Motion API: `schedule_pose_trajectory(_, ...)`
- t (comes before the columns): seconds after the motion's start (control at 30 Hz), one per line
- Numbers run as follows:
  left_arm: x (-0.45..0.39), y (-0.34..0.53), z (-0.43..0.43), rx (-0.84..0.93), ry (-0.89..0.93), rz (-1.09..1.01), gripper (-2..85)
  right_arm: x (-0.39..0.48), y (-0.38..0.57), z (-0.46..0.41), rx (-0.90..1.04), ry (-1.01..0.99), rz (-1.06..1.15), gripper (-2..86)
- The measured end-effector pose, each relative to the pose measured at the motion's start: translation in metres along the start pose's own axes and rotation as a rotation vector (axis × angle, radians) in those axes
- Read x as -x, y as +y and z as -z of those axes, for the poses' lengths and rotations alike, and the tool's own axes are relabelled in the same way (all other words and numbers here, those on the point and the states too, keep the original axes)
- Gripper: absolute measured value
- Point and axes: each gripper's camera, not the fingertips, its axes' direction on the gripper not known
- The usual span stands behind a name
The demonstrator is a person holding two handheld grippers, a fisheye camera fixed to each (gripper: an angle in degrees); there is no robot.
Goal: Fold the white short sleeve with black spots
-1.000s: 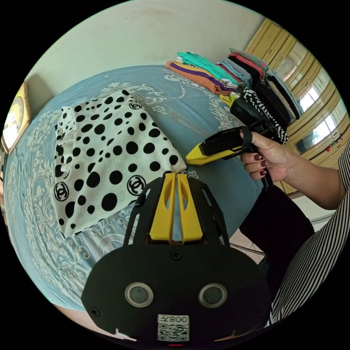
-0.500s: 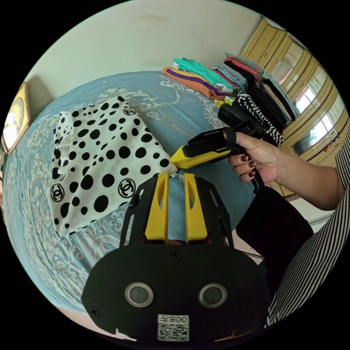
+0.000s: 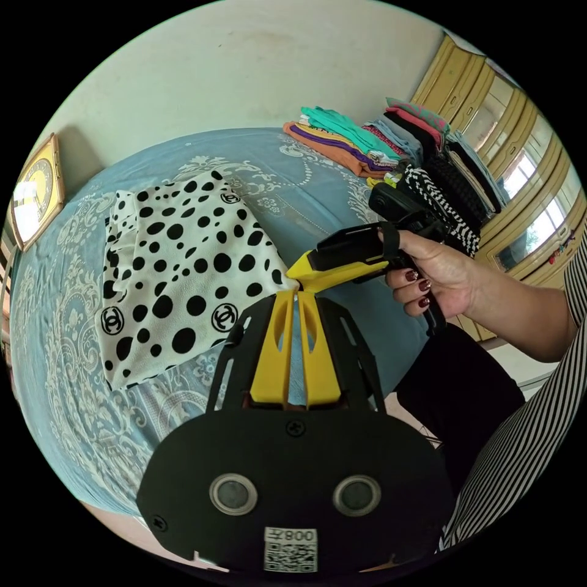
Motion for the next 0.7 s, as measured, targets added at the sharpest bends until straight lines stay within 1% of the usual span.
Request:
schedule_pose_trajectory(0.1,0.015,0.007,0.008,-0.006,0.009,0.005,0.9,0.004,0.001,-0.003,0.000,-0.041,-0.011,8.0)
schedule_pose_trajectory(0.27,0.042,0.019,0.024,-0.010,0.014,0.017,0.9,0.010,0.005,-0.008,0.008,-0.019,-0.024,6.7)
schedule_pose_trajectory(0.37,0.071,0.034,0.041,-0.029,0.044,0.084,0.8,0.014,0.005,-0.012,0.005,-0.004,-0.035,4.9)
schedule_pose_trajectory(0.43,0.099,0.049,0.053,-0.057,0.115,0.188,0.7,0.019,0.007,-0.013,-0.003,-0.015,-0.035,4.1)
schedule_pose_trajectory(0.5,0.146,0.079,0.061,-0.090,0.268,0.392,0.6,0.030,0.010,-0.014,-0.006,-0.010,-0.022,3.5)
schedule_pose_trajectory(0.53,0.158,0.088,0.063,-0.099,0.309,0.445,0.6,0.033,0.011,-0.014,-0.006,-0.008,-0.018,3.5)
schedule_pose_trajectory(0.6,0.206,0.130,0.070,-0.196,0.483,0.662,0.7,0.044,0.014,-0.013,-0.016,-0.040,-0.008,3.2)
schedule_pose_trajectory(0.63,0.217,0.140,0.072,-0.226,0.524,0.710,0.8,0.047,0.014,-0.013,-0.020,-0.050,-0.006,3.1)
schedule_pose_trajectory(0.7,0.253,0.178,0.082,-0.347,0.620,0.887,1.2,0.060,0.014,-0.014,-0.027,-0.077,0.008,3.0)
